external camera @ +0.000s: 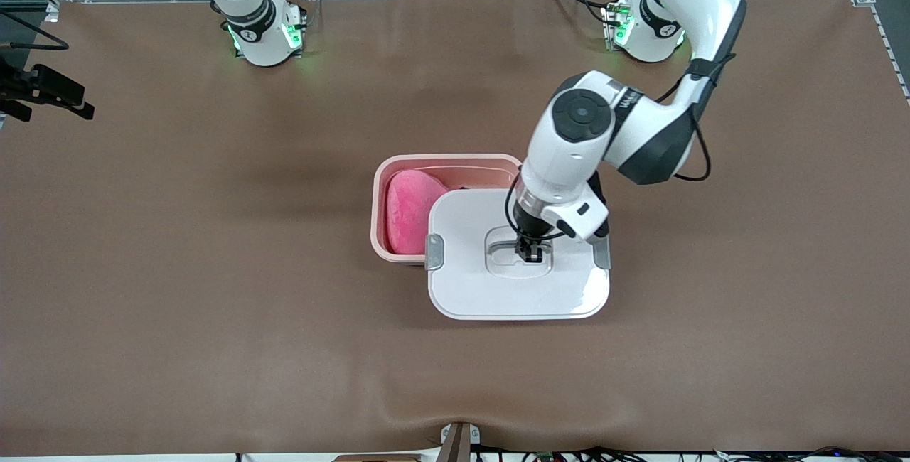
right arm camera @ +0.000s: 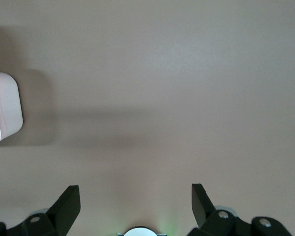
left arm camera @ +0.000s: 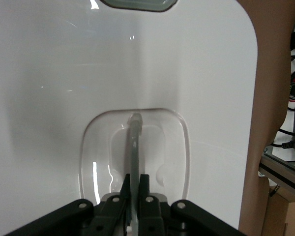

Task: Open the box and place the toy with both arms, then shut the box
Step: 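Carry the lid over the tray with the left gripper while the right gripper retracts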

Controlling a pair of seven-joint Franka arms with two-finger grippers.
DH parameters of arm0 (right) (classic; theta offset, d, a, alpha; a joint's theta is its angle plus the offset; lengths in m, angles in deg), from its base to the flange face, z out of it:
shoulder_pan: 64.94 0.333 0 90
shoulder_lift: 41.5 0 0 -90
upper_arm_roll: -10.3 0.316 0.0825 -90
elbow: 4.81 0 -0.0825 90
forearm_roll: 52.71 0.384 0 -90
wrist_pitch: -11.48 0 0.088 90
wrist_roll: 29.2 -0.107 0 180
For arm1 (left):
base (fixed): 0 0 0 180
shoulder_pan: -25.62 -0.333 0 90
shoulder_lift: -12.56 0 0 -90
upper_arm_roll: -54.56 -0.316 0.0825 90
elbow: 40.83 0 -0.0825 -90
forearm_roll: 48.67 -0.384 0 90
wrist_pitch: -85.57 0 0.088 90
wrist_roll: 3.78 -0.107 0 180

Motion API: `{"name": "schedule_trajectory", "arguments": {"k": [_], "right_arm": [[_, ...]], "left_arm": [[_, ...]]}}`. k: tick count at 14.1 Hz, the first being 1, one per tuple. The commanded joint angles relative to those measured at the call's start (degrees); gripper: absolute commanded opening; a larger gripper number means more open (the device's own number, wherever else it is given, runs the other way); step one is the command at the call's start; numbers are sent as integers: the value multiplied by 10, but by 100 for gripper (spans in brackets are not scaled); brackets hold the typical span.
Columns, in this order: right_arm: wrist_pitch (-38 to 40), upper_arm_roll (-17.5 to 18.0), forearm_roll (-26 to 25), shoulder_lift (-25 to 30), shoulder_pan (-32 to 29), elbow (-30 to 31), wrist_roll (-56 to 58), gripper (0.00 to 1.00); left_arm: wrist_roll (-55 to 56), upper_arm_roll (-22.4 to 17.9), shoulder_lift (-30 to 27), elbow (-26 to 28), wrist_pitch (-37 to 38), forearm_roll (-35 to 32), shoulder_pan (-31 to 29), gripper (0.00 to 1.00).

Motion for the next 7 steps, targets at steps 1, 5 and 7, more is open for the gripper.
{"name": "schedule_trajectory", "arguments": {"k": [1, 5, 7], "right_arm": [[10, 12, 18, -2, -21, -18, -14, 100], [12, 12, 39, -15, -30, -26, -10, 100], [11, 13, 31, -15, -30, -27, -10, 100]], "left_arm": [[66, -5, 8, -1, -9, -53, 32, 0], [99, -1, 5, -1, -9, -53, 47, 0], [102, -1, 7, 0, -12, -56, 62, 0]]}}
